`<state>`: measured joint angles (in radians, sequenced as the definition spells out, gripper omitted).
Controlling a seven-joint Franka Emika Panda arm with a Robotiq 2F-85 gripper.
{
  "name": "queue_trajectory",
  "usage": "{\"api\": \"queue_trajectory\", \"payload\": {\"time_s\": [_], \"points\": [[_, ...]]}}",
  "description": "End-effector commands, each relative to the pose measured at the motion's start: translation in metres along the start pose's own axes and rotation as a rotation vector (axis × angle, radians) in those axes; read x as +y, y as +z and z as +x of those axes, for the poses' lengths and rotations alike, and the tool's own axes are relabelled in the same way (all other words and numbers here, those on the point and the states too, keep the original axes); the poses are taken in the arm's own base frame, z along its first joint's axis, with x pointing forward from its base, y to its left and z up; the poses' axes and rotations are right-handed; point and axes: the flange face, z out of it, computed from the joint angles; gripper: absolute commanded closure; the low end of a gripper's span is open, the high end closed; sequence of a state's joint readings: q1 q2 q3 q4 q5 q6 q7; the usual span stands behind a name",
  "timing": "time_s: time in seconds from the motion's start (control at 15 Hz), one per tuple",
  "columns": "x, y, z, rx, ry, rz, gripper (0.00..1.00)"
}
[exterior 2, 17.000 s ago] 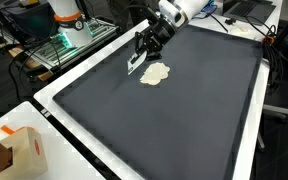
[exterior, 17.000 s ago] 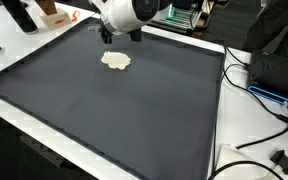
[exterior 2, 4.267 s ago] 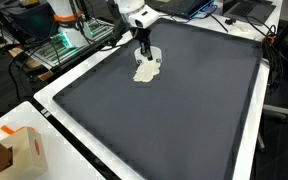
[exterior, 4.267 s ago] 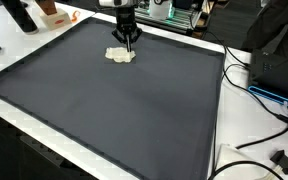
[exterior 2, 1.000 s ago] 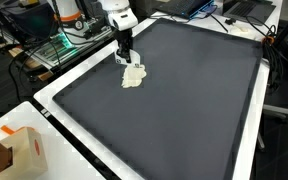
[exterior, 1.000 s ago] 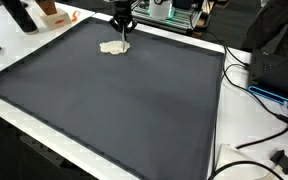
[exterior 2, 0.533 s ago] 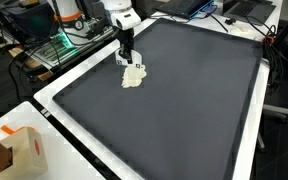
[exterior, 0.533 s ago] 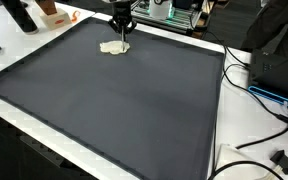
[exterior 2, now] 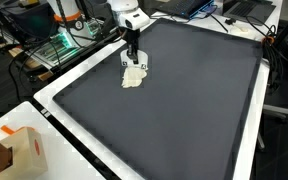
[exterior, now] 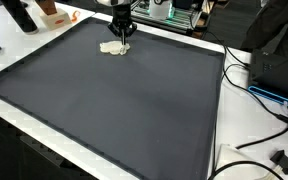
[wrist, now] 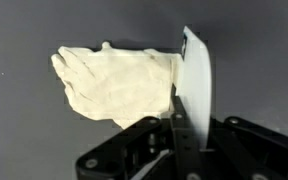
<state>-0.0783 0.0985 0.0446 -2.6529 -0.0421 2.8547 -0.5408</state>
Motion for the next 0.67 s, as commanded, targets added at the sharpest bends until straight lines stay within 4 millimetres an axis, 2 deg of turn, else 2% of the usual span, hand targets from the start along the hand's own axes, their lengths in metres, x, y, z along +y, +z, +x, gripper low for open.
{"api": "queue_trajectory", "payload": {"time_s": [0.0,0.27,0.6], "points": [[-0.011,0.03,0.007,-0.039,-0.061,0.085,0.99],[-0.008,0.015,0.007,-0.032,-0.103,0.103,0.99],[-0.018,-0.003,0.008,-0.037,-0.138,0.127,0.99]]}}
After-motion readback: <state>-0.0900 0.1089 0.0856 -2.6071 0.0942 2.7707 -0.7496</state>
